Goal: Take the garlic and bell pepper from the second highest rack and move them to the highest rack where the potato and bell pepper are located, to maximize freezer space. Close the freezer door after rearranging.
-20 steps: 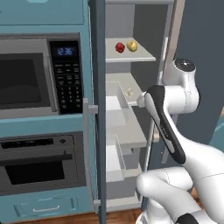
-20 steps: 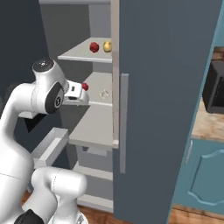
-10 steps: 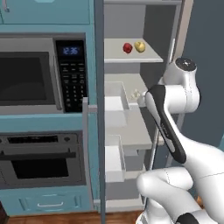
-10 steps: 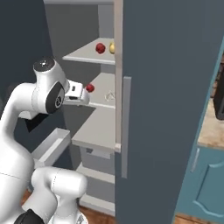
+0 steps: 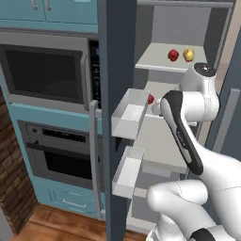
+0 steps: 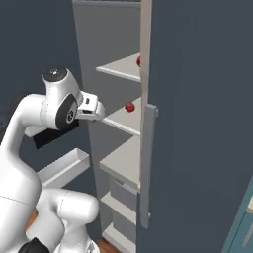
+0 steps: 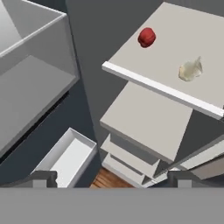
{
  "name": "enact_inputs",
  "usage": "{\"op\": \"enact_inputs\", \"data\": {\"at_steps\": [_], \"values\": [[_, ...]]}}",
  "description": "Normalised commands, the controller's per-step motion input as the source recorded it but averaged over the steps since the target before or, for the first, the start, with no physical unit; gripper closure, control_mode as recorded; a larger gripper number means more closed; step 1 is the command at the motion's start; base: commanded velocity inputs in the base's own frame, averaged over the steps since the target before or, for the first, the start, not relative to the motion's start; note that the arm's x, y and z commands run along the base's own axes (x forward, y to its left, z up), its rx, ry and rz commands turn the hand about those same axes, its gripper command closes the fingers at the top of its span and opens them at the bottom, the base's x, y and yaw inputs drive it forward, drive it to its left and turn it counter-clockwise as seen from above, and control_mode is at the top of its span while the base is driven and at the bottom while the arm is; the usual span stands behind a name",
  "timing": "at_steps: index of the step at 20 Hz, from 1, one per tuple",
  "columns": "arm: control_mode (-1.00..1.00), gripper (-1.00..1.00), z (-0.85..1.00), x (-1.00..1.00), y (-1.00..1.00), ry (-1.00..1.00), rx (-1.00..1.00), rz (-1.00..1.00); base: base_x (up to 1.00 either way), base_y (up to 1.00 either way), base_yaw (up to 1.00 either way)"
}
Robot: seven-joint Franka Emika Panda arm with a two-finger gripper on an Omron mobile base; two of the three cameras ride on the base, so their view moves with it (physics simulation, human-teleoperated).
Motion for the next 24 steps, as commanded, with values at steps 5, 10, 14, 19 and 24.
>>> {"op": "enact_inputs", "data": {"at_steps": [5,10,14,19,24], "values": [[1.0,-1.0,0.0,0.0,0.0,0.0,0.0,0.0,0.04,-0.34,0.08],[1.0,-1.0,0.0,0.0,0.0,0.0,0.0,0.0,0.35,-0.36,0.0],[1.0,-1.0,0.0,0.0,0.0,0.0,0.0,0.0,0.44,-0.33,0.0],[-1.0,-1.0,-0.06,0.13,0.0,0.0,0.0,0.0,0.08,-0.01,0.0],[-1.0,-1.0,-0.07,0.34,-0.3,-0.27,0.0,0.01,0.0,0.0,0.0]]}}
